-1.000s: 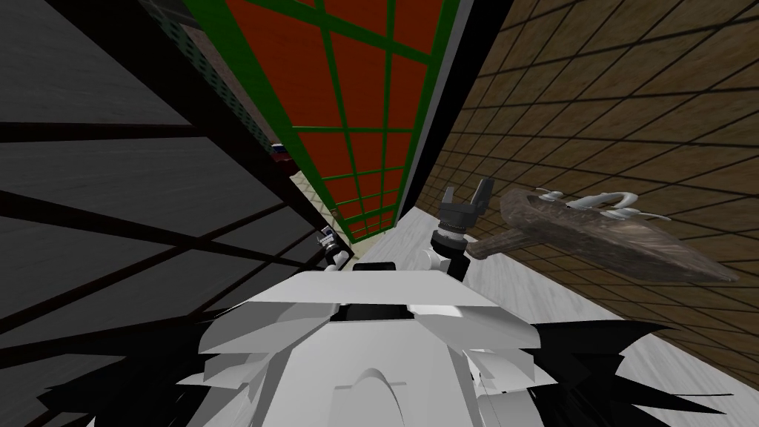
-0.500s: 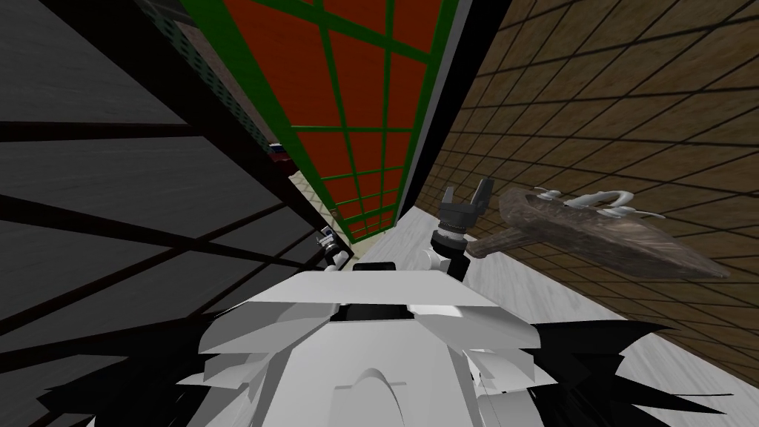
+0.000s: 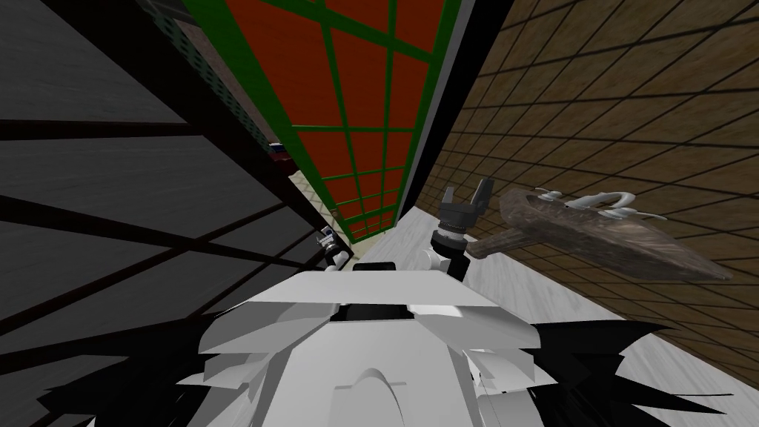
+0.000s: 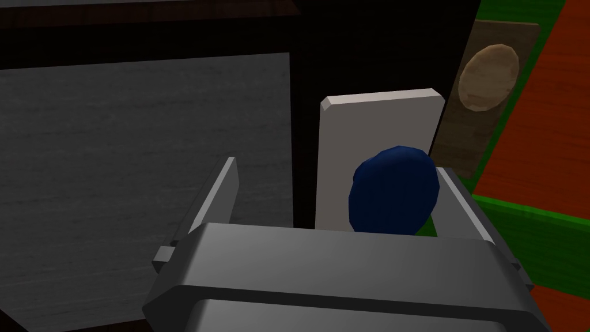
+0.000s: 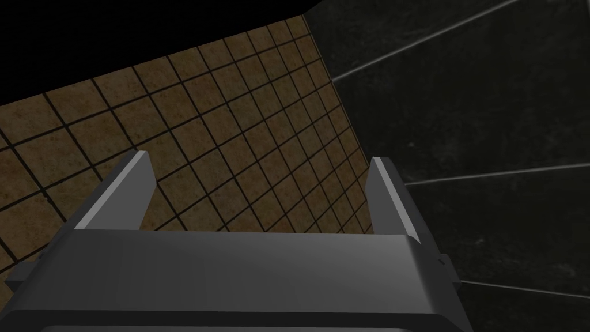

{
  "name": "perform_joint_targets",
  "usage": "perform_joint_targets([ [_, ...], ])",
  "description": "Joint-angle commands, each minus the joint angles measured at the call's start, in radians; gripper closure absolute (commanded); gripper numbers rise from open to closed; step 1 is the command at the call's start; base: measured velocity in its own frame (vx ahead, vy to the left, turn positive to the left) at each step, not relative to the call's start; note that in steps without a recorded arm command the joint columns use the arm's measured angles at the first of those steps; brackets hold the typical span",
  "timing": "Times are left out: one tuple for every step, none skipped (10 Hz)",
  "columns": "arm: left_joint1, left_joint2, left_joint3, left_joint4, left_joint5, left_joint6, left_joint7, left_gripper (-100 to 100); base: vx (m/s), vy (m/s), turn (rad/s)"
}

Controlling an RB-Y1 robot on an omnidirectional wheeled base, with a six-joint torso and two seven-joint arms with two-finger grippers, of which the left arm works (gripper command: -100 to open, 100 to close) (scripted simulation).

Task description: Push the door open

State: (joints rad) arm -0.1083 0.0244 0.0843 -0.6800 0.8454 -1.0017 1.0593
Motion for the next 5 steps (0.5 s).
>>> perform_joint_targets([
  [0.027, 0.030, 0.023, -0.006, 0.007, -0.001, -0.011, 100, -0.005, -0.008, 0.003],
  [0.027, 0.030, 0.023, -0.006, 0.007, -0.001, -0.011, 100, -0.012, 0.000, -0.014],
  [0.008, 0.016, 0.033, -0.001, 0.026, -0.002, -0.016, 100, -0.004, 0.047, -0.227],
  [0.013, 0.025, 0.050, 0.004, 0.039, -0.010, -0.019, 100, 0.005, 0.114, -0.219],
  [0.013, 0.025, 0.050, 0.004, 0.039, -0.010, -0.019, 100, 0.009, 0.082, -0.051],
])
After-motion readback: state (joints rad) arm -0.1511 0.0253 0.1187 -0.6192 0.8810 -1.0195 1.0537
